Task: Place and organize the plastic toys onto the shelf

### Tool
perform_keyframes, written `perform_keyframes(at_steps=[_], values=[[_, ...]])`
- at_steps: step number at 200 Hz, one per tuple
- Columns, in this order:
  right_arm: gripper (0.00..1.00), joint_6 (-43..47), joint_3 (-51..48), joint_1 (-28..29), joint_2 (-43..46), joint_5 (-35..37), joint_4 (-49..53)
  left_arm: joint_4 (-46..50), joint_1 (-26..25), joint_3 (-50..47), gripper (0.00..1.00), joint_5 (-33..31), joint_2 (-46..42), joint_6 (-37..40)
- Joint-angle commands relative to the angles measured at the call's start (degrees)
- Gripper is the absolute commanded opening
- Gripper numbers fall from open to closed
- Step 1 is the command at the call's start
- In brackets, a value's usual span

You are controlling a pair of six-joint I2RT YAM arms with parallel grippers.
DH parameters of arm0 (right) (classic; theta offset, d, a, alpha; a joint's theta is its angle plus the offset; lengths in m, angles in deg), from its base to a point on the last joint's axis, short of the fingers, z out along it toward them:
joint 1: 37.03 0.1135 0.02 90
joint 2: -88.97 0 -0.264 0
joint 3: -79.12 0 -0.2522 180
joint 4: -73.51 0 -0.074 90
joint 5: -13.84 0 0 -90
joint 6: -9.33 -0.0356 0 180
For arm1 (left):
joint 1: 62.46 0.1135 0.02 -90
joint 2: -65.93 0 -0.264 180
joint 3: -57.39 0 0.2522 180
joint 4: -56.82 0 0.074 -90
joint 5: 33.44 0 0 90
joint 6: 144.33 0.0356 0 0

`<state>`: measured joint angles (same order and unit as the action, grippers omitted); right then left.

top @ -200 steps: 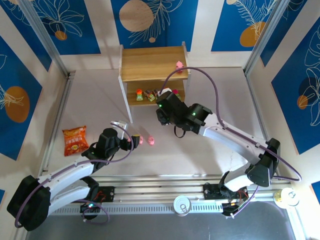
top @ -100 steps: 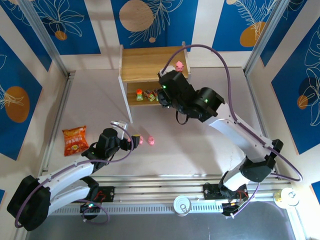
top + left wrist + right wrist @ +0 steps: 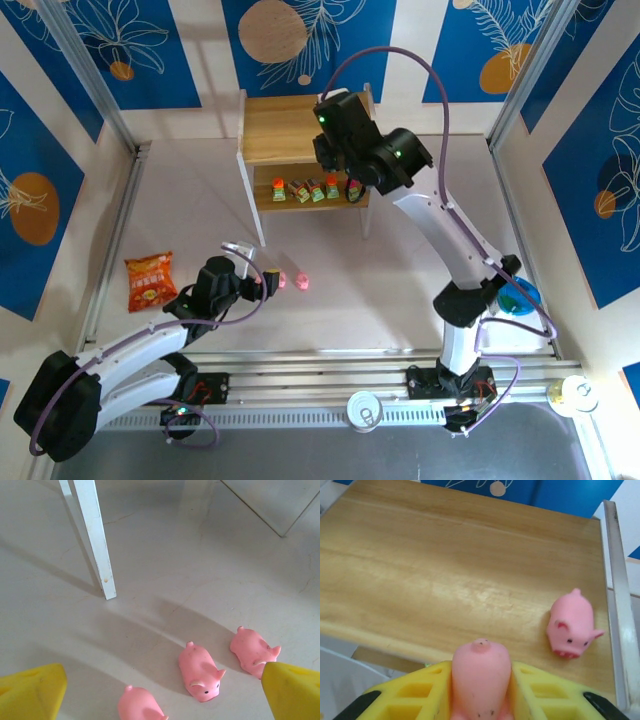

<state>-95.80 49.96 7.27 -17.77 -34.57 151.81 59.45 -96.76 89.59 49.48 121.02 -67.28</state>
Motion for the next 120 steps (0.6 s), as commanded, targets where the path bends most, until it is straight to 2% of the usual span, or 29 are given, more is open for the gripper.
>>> perform_keyframes(at_steps=[1,27,120], values=[[0.31,1.61,6.2,-1.17,-4.21,-1.11,4.59,-0.12,-0.26,1.05,1.0,1.27,-0.79,0.12],[0.31,1.79,10.26,-2.54,-7.48,-2.07,5.91,-0.2,-0.25,1.09,1.0,1.18,-0.84,0.11],[0.33,2.92,9.92,-5.4,-8.32,-2.2,4.24,-0.64,-0.24,1.1,1.0,1.45,-0.08,0.03]])
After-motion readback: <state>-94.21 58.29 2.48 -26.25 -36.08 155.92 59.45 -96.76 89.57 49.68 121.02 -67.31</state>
